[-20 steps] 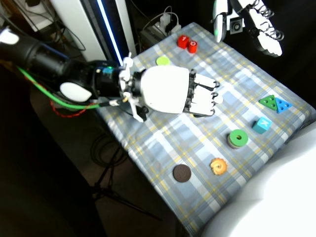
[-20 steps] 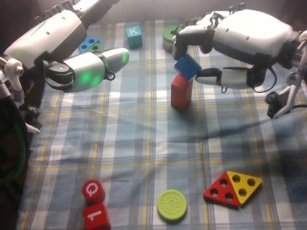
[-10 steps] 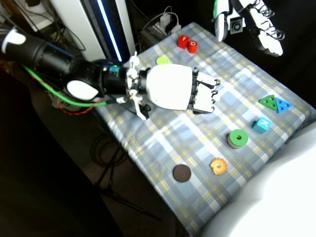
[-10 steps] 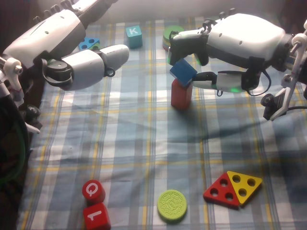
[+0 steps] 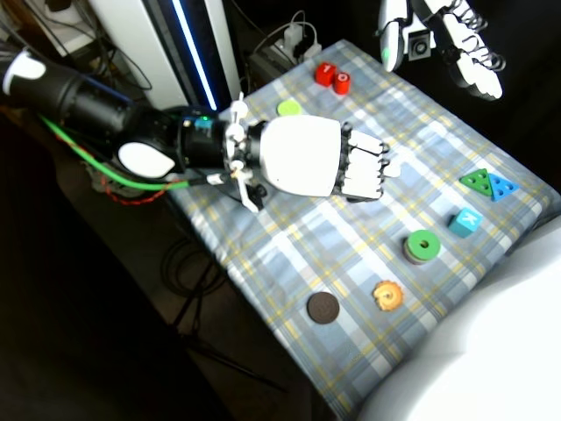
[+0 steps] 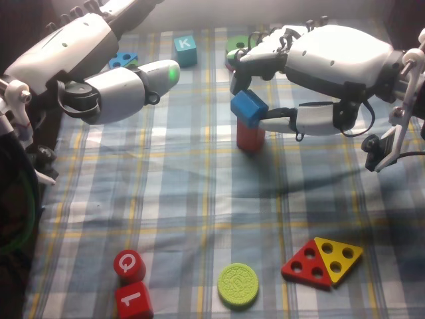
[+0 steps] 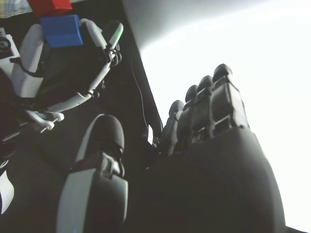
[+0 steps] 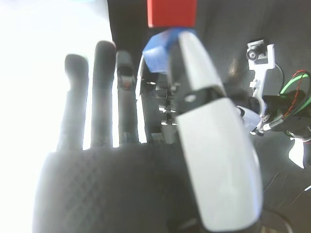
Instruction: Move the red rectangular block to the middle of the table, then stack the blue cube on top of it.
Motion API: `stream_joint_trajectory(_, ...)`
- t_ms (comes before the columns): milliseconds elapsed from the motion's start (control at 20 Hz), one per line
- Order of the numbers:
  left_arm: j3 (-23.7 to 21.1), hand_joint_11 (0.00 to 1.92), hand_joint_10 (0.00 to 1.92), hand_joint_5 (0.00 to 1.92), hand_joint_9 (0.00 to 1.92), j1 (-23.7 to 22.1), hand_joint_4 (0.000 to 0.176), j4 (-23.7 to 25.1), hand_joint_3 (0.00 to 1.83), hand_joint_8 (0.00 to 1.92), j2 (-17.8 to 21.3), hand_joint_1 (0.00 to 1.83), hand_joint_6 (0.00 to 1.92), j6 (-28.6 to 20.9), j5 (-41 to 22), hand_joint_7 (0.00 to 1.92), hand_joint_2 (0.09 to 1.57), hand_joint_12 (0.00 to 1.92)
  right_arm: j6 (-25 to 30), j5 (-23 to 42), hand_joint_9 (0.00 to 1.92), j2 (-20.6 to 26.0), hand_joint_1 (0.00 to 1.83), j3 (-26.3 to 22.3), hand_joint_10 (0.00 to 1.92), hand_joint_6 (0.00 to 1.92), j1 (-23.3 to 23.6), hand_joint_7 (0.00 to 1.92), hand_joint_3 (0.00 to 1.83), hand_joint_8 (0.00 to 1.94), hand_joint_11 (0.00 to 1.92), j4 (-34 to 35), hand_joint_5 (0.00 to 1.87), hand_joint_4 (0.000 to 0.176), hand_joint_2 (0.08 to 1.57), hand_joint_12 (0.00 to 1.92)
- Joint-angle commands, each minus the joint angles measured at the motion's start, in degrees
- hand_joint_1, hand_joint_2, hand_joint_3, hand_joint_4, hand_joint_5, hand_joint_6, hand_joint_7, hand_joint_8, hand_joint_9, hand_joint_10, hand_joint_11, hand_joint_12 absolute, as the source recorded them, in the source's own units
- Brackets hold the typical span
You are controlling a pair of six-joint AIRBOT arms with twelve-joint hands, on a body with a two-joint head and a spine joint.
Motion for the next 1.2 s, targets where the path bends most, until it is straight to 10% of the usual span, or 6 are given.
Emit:
stream_joint_trajectory(0,0.2,0.0,0.0,0.0,0.0,-0.4,0.082,1.3,0.0,0.0,0.2,0.4,0.0,-0.5,-7.2,0.0,1.4,0.0,0.8,6.4,0.17,0.0,0.9,0.1,1.29,0.77,1.0,0.35,0.0,0.72,0.1,0.5,0.37,0.0,1.16,1.92)
stream_joint_trajectory(250,0.1,0.0,0.0,0.0,0.0,-0.3,0.087,1.2,0.0,0.0,0.2,0.39,0.0,-0.5,-7.3,0.0,1.4,0.0,1.9,5.9,0.15,0.6,0.86,0.0,1.18,0.09,1.0,0.38,0.0,0.16,0.13,-0.7,0.35,0.0,1.16,1.92)
stream_joint_trajectory(450,0.1,0.0,0.0,0.0,0.0,-0.3,0.1,1.1,0.0,0.0,0.2,0.39,0.0,-0.5,-7.3,0.0,1.4,0.0,1.9,5.7,0.15,2.1,0.86,-0.5,1.08,0.06,1.0,0.41,0.0,0.13,0.09,-0.7,0.34,0.0,1.18,1.92)
stream_joint_trajectory(700,-0.2,0.0,0.0,0.0,0.0,0.0,0.076,0.9,0.0,0.0,0.6,0.45,0.0,-0.5,-7.6,0.0,1.39,0.0,1.9,8.0,0.01,6.5,0.81,-3.4,0.25,0.0,1.0,0.0,0.0,0.0,0.0,-1.2,0.0,0.085,1.09,1.46)
stream_joint_trajectory(900,-0.5,0.0,0.0,0.0,0.0,0.8,0.073,-0.3,0.0,0.0,1.1,0.48,0.0,-0.5,-8.8,0.0,1.4,0.0,1.9,8.2,0.0,6.6,0.78,-4.8,0.0,0.0,1.0,0.0,0.0,0.0,0.0,-4.0,0.0,0.051,1.03,0.81)
stream_joint_trajectory(1150,-2.1,0.0,0.0,0.0,0.0,3.3,0.096,-3.7,0.01,0.0,4.7,0.43,0.0,-0.5,-14.5,0.0,1.43,0.0,3.0,8.1,0.06,6.7,0.8,-7.7,0.02,0.0,1.0,0.0,0.0,0.0,0.0,-12.0,0.0,0.08,1.06,0.75)
